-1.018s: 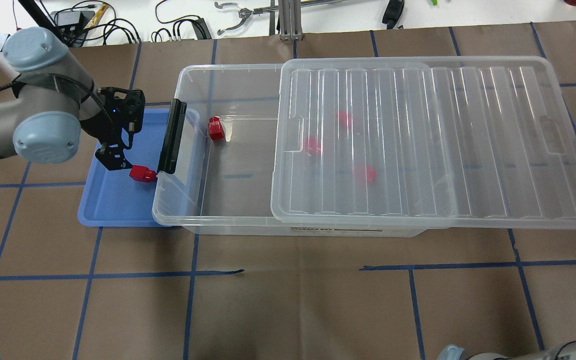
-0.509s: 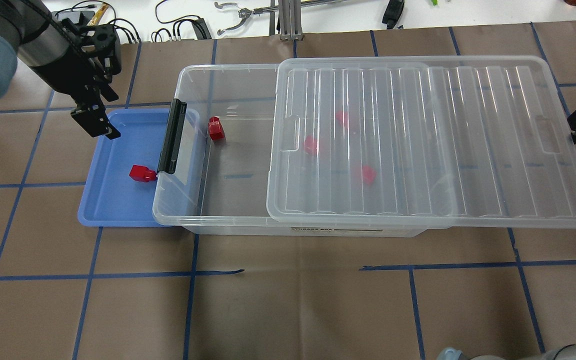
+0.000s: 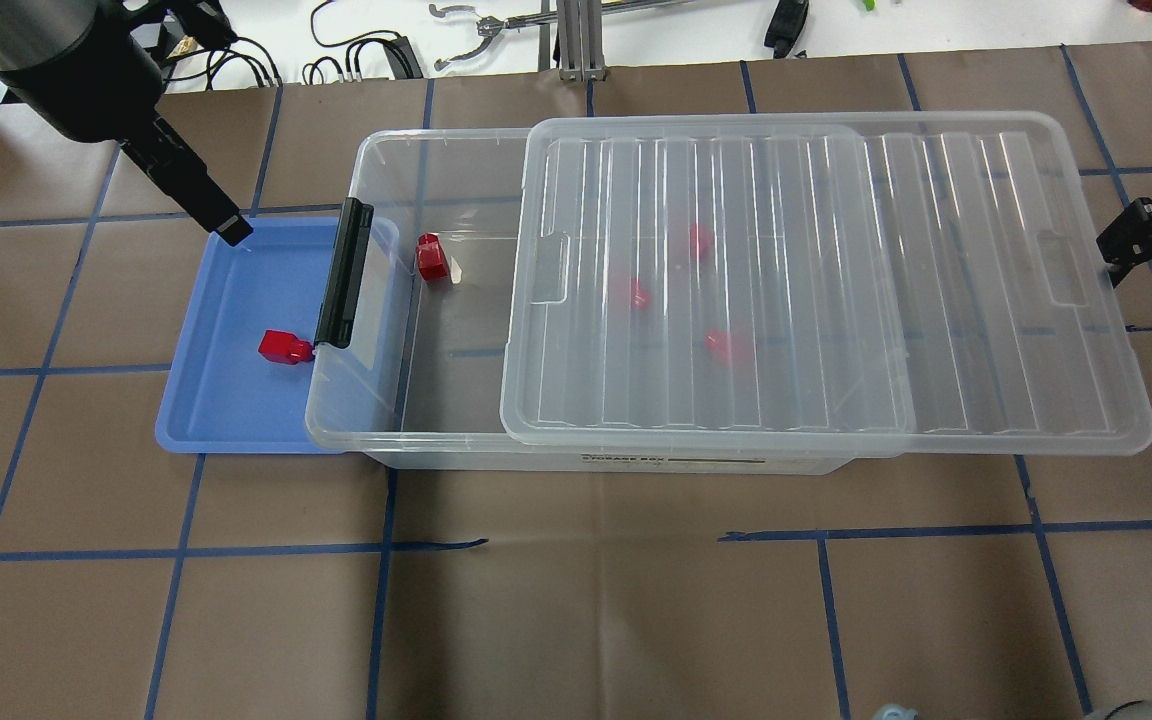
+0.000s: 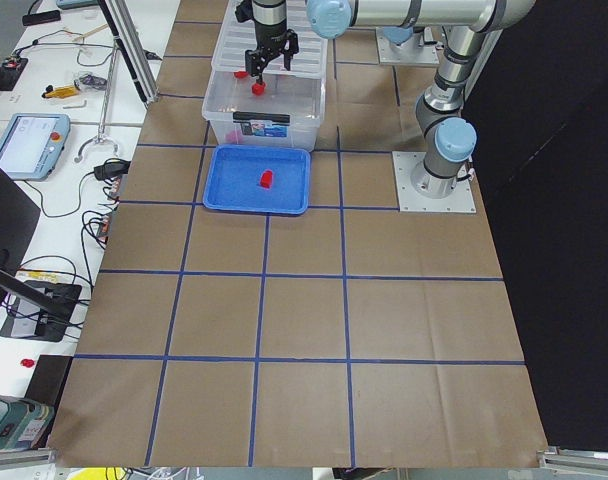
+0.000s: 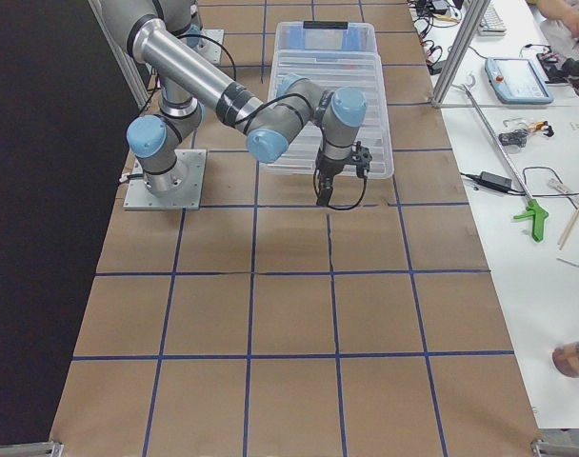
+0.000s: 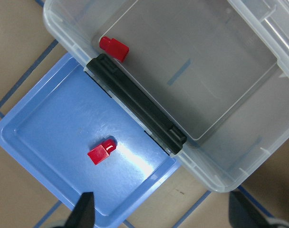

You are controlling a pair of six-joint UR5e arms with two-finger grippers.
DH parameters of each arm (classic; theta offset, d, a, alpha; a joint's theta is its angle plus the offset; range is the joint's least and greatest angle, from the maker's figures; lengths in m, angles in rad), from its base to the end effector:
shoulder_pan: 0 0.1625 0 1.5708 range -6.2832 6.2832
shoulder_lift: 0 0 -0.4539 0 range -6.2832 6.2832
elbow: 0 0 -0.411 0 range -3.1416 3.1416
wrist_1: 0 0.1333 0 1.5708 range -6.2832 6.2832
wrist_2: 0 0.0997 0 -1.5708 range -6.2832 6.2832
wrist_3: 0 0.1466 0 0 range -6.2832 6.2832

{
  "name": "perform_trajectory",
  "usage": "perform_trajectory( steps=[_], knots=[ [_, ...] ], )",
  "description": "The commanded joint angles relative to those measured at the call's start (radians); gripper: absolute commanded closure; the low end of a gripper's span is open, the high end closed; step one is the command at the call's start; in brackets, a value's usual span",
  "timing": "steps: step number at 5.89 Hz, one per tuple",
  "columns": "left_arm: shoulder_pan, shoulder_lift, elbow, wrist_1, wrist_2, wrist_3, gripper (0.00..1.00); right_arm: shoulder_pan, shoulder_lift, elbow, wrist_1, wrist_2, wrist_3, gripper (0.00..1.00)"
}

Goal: Place red block in blue tray from box

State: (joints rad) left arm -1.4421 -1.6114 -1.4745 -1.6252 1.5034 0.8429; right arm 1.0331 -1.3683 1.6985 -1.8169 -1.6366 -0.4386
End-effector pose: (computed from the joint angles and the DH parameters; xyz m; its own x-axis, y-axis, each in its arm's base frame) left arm -0.0741 -0.5427 0.4928 -0.7541 0.6553 0.0438 0.6533 0.7553 -0.0511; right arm -0.1843 -0.5504 0.3197 -0.9952 0.0949 0.0237 0.0969 0.9899 0.1039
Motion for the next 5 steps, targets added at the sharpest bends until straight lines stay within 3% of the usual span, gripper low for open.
perform_trajectory(
  steps=[1, 5],
  knots=[
    [-0.044, 0.01, -0.003, -0.002, 0.011, -0.301, 0.02, 0.031, -0.002, 0.012, 0.001, 0.023, 0.021, 0.0],
    [-0.151, 0.01, -0.004, -0.012, 0.049, -0.622, 0.02, 0.091, -0.054, 0.067, 0.001, 0.061, 0.064, 0.0]
  ],
)
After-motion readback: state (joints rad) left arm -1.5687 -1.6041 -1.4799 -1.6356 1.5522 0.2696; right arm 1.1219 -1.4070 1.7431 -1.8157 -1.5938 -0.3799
